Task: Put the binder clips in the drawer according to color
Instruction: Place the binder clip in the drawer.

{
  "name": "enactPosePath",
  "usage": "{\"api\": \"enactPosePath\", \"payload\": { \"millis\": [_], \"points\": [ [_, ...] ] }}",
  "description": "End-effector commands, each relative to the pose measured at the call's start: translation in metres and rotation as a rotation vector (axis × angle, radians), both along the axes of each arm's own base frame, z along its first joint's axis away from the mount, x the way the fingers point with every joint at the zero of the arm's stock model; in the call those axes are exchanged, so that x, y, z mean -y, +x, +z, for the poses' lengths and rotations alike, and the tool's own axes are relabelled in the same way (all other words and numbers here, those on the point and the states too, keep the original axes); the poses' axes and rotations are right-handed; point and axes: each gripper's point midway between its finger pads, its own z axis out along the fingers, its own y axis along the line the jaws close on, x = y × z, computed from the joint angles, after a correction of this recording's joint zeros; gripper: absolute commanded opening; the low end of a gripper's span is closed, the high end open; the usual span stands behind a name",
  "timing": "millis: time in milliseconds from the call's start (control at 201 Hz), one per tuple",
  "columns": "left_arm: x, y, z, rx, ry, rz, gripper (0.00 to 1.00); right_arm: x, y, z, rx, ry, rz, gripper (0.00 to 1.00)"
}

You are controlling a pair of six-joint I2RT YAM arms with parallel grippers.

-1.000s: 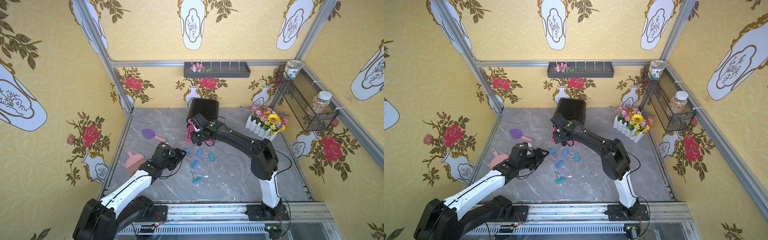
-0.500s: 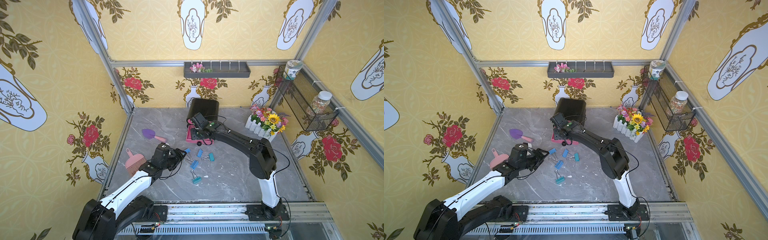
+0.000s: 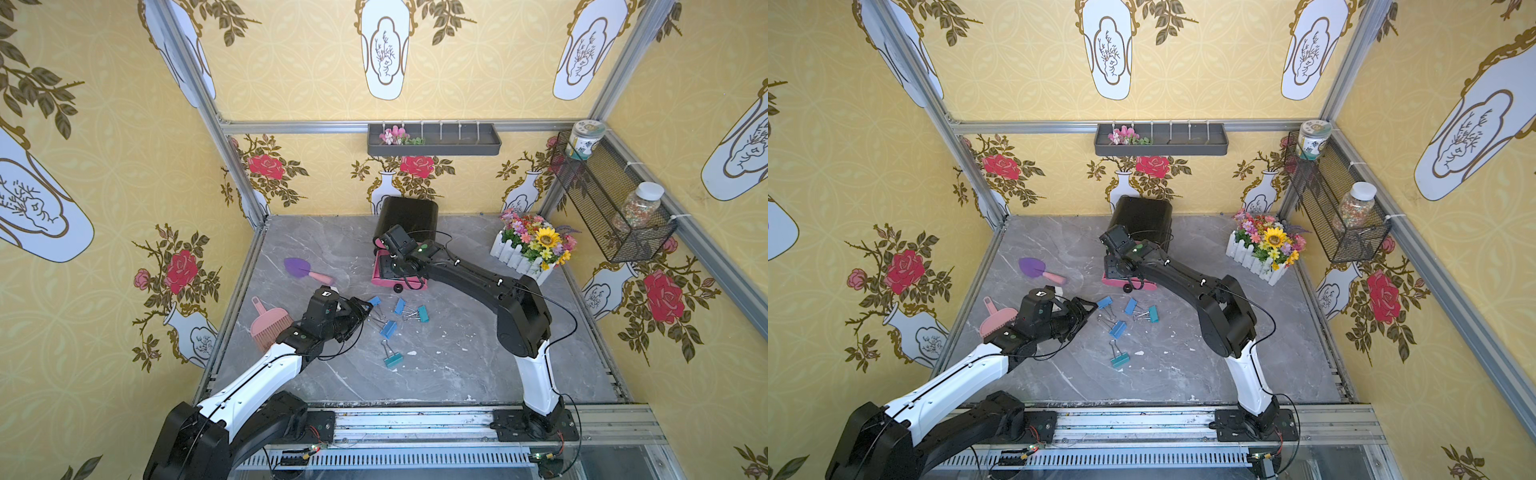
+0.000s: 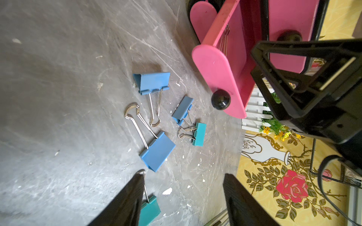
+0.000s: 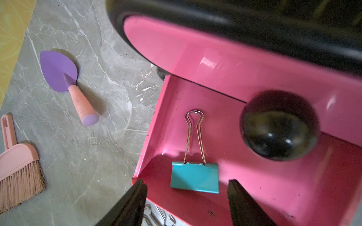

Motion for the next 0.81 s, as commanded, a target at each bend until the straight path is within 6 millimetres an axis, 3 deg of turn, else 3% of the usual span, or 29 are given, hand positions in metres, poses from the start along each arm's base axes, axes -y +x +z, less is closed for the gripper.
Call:
{"api": "enactPosePath", "payload": {
  "millis": [0, 189, 294, 344, 473, 622, 802],
  "points": [
    [0.000, 0.001, 0.003, 0.010, -0.002, 0.000, 0.70, -0.004, 0.000, 0.020, 0.053, 0.018, 0.003, 0.73],
    [-0.002, 0.002, 0.004, 0.015, 0.012, 0.007, 0.70, 0.001, -0.019, 0.044, 0.100, 0.011, 0.026, 0.75],
    [-0.003, 0.002, 0.005, 0.017, 0.016, 0.007, 0.70, 0.002, -0.047, 0.050, 0.112, -0.003, 0.068, 0.76],
    [-0.013, 0.008, 0.005, 0.016, 0.021, 0.043, 0.70, 0.004, -0.065, 0.047, 0.107, -0.022, 0.089, 0.76],
    [-0.028, 0.010, 0.005, 0.012, 0.021, 0.079, 0.70, 0.005, -0.121, 0.025, 0.061, -0.058, 0.152, 0.79],
    [-0.051, 0.009, 0.006, 0.010, 0.003, 0.137, 0.70, 0.006, -0.187, -0.015, -0.030, -0.113, 0.189, 0.84],
    [-0.060, 0.004, 0.010, 0.018, 0.009, 0.157, 0.70, 0.006, -0.229, -0.057, -0.102, -0.163, 0.203, 0.87]
  ]
}}
